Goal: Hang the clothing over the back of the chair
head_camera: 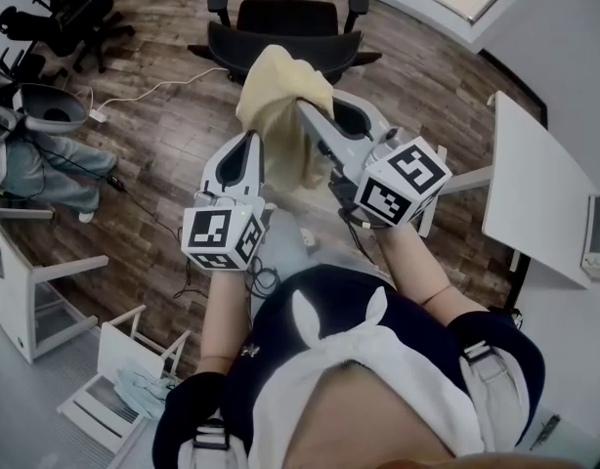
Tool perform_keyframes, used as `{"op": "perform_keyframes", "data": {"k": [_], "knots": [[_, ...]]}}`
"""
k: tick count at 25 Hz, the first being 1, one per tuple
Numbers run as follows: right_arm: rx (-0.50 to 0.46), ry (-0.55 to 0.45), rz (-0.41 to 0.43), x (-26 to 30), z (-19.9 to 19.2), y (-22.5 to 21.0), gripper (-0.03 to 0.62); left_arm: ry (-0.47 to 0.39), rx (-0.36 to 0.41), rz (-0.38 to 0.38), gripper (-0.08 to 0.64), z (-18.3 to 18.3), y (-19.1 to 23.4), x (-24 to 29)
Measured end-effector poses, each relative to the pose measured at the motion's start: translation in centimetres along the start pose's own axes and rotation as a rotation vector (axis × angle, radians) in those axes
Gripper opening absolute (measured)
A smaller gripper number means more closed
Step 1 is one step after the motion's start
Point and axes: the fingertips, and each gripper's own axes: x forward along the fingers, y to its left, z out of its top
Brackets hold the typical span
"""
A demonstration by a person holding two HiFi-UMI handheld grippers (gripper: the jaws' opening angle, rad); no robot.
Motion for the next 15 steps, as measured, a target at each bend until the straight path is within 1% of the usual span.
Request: {"op": "perform_keyframes", "data": {"k": [7, 15], "knots": [[0.019, -0.009, -0.01, 2.2, 1.3, -1.5, 0.055, 0.017, 0.008, -0.005, 0.006, 1.0, 2.1, 2.0], [0.015, -0.051, -0.013, 5.0, 4.4, -2.8, 0.055, 0.025, 0.019, -0.018, 0.006, 3.0, 4.2, 3.7]]}}
